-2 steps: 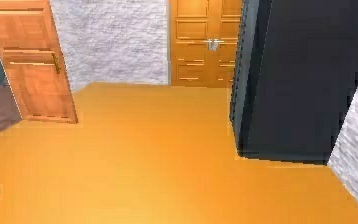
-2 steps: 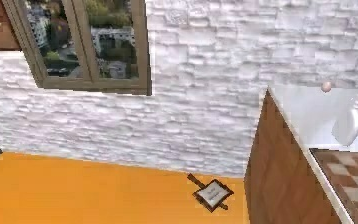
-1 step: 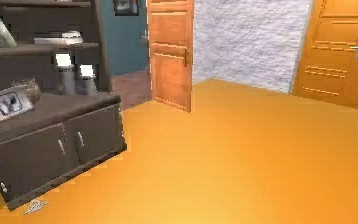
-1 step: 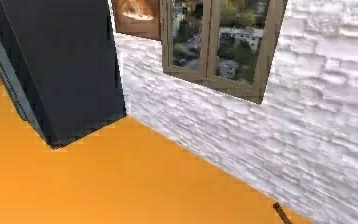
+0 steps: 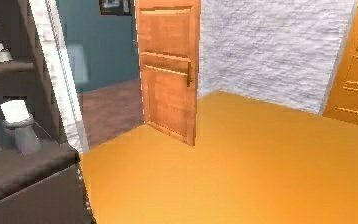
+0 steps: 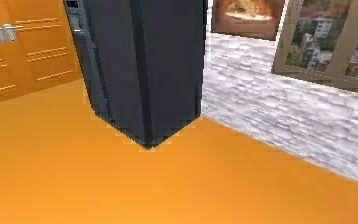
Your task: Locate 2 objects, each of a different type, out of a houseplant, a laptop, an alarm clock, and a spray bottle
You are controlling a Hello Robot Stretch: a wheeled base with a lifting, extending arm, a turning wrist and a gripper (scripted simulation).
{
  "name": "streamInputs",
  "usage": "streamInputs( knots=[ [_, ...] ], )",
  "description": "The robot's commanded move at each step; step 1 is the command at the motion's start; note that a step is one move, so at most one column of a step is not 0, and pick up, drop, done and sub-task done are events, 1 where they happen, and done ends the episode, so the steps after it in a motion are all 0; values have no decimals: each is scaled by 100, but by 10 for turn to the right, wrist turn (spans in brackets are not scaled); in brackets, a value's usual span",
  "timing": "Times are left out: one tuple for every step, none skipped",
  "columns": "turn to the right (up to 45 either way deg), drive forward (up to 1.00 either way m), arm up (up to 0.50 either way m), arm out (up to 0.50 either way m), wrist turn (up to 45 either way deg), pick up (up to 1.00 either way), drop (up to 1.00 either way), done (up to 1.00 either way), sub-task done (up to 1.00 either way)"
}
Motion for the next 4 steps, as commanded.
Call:
streamInputs(
  knots=[
    [0,90,0,0,0,0,0,0,0],
    [-450,0,0,0,0,0,0,0,0],
    [-60,0,0,0,0,0,0,0,0],
    [0,5,0,0,0,0,0,0,0]
  ],
)
